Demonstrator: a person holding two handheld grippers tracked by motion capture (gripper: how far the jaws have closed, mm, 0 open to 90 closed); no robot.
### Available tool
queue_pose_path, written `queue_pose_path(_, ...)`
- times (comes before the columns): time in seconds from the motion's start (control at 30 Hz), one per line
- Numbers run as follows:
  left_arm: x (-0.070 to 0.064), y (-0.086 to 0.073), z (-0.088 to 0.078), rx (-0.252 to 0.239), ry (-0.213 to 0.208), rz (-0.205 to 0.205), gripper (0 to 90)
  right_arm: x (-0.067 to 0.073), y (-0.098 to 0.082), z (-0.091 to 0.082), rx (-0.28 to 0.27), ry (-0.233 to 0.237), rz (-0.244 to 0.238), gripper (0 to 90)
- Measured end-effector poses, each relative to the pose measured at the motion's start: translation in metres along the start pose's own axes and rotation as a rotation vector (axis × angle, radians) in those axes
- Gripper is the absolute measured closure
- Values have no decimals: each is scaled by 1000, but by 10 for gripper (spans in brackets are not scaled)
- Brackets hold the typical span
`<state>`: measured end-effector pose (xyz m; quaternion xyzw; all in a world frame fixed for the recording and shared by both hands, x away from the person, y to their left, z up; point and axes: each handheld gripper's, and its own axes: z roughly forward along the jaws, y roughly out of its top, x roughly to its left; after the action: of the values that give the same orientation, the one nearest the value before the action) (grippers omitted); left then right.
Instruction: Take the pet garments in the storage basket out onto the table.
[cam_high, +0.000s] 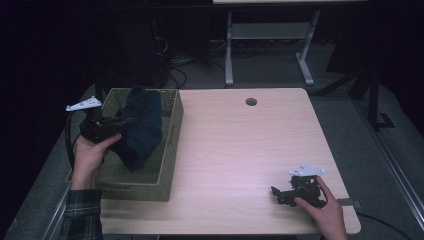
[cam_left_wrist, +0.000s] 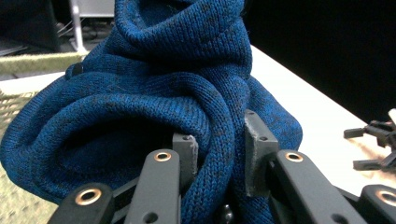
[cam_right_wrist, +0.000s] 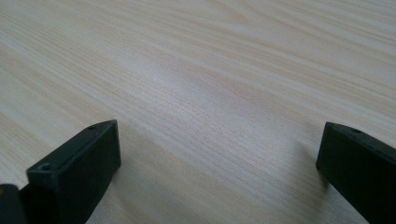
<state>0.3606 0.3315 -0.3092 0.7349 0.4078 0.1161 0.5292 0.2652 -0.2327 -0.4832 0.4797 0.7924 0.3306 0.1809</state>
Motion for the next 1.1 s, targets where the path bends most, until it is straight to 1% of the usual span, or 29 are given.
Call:
queue_pose_path(0.23,-14,14,4,-26,-30,35,710,0,0,0,0,0,0,0)
queue_pose_path(0.5,-28,24,10,-42,-66,64,712,0,0,0,0,0,-1,0)
queue_pose_path(0.83,-49,36,27,-53,-127,96,713,0,0,0,0,0,0,0)
queue_pose_path(0.97,-57,40,35,-56,-147,112,712,0,0,0,0,0,1,0)
queue_pose_path(1.1,-64,44,44,-56,-166,119,712,0,0,0,0,0,1,0)
